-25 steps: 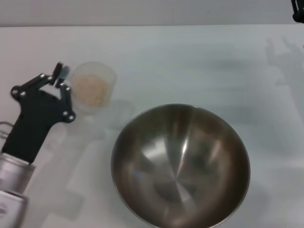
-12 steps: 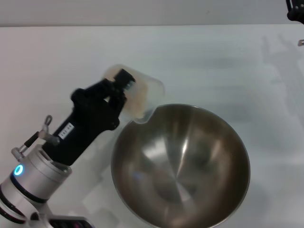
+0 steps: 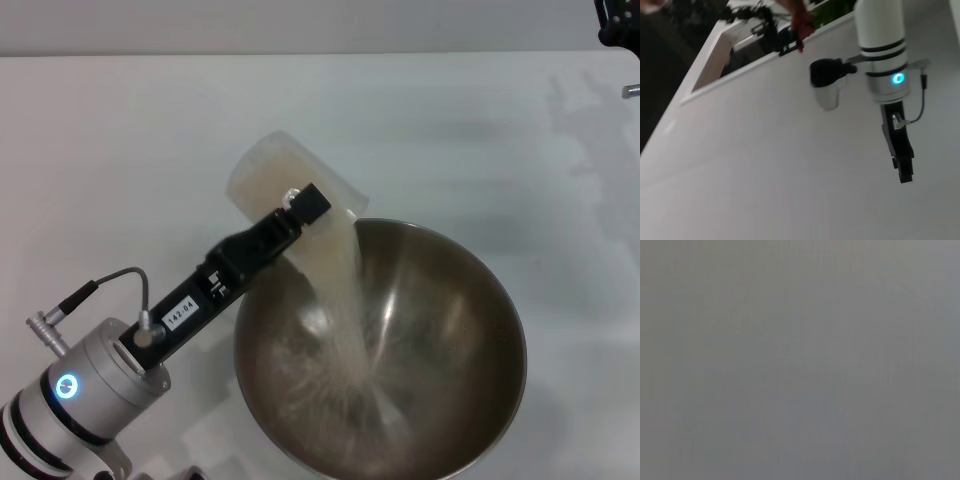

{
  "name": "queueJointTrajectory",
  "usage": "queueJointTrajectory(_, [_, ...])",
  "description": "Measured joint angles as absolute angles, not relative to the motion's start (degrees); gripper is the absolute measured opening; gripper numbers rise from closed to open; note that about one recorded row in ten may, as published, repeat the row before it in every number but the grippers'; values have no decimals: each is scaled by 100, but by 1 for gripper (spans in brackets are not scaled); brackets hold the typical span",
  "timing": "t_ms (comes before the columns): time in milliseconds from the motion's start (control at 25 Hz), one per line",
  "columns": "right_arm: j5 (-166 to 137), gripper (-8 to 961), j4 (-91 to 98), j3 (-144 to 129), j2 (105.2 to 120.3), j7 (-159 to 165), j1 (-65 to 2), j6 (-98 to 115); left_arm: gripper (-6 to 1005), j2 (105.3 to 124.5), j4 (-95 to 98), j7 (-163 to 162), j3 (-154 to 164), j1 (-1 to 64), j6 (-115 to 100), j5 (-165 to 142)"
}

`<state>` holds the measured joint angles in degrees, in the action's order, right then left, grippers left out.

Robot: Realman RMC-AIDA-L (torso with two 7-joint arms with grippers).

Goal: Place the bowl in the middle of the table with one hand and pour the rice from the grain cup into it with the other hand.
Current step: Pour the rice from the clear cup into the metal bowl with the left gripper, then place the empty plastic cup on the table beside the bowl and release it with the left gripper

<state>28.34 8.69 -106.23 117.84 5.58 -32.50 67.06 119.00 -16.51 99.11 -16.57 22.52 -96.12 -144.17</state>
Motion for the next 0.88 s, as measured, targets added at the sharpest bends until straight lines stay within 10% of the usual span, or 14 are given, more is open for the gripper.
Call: queueJointTrajectory(880, [2830,422,826,-10674,11814,351,-3161,6753,31,11892,-1516,11550,-1613,2129,-9606,-14868])
